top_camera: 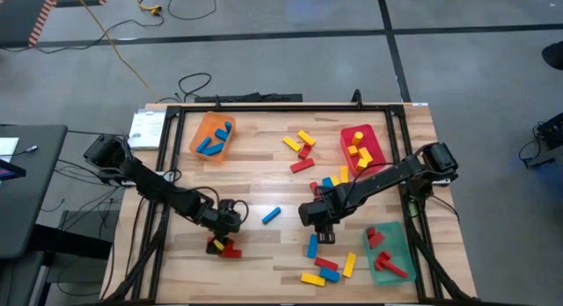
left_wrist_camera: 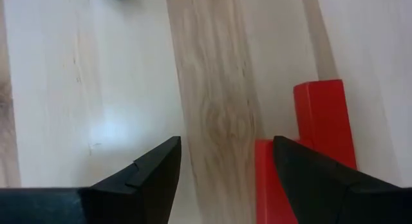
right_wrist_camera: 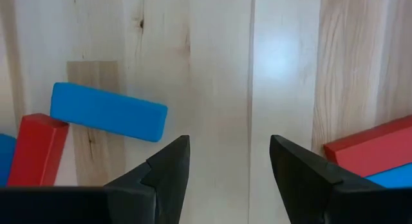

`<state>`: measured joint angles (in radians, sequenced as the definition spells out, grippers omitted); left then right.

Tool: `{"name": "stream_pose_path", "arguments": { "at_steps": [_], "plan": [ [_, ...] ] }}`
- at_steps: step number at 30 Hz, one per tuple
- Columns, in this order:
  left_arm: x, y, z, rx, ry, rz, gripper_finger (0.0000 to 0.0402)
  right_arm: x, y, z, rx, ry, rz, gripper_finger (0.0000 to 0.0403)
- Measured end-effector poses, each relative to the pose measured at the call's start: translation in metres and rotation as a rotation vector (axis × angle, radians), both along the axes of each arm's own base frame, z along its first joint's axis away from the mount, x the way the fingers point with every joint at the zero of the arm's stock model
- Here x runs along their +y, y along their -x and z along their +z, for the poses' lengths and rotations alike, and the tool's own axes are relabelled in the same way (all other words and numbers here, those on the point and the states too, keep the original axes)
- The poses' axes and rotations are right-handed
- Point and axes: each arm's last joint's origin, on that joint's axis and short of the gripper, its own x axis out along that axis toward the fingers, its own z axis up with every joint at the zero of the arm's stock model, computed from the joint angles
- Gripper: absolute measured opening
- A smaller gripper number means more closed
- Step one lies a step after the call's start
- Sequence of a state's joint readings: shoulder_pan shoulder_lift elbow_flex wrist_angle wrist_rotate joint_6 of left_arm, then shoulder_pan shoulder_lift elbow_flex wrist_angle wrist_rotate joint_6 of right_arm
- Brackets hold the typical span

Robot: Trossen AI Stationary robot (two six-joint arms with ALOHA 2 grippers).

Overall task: Sort blocks
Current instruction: Put the red rectangle block into the green bin

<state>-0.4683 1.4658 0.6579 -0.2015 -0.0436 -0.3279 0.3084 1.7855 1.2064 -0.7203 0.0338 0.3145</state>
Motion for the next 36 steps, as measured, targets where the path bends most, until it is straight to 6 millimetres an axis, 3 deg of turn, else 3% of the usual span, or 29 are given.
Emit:
{"name": "stream_pose_path", "arguments": {
  "at_steps": [12, 17, 22, 27, 36],
  "plan": [
    [0.012, 0.002, 0.006, -0.027, -0.139, 0.099, 0.0240, 0.000, -0.002, 0.001, -0.021, -0.005, 0.006, 0.0228],
    [0.017, 0.006, 0.037, -0.102, -0.210, 0.169, 0.0240, 0.000, -0.002, 0.001, -0.026, -0.006, 0.007, 0.0228],
    [0.016, 0.021, 0.058, -0.101, -0.061, 0.115, 0.0240, 0.002, -0.005, 0.002, -0.060, -0.017, 0.009, 0.0228],
    [0.008, 0.037, 0.051, 0.042, -0.040, 0.100, 0.0240, 0.008, -0.005, 0.002, -0.077, -0.018, 0.039, 0.0228],
    [-0.022, 0.050, 0.030, 0.128, -0.093, 0.082, 0.0240, 0.011, -0.006, 0.003, -0.100, -0.024, 0.052, 0.0228]
  ]
}}
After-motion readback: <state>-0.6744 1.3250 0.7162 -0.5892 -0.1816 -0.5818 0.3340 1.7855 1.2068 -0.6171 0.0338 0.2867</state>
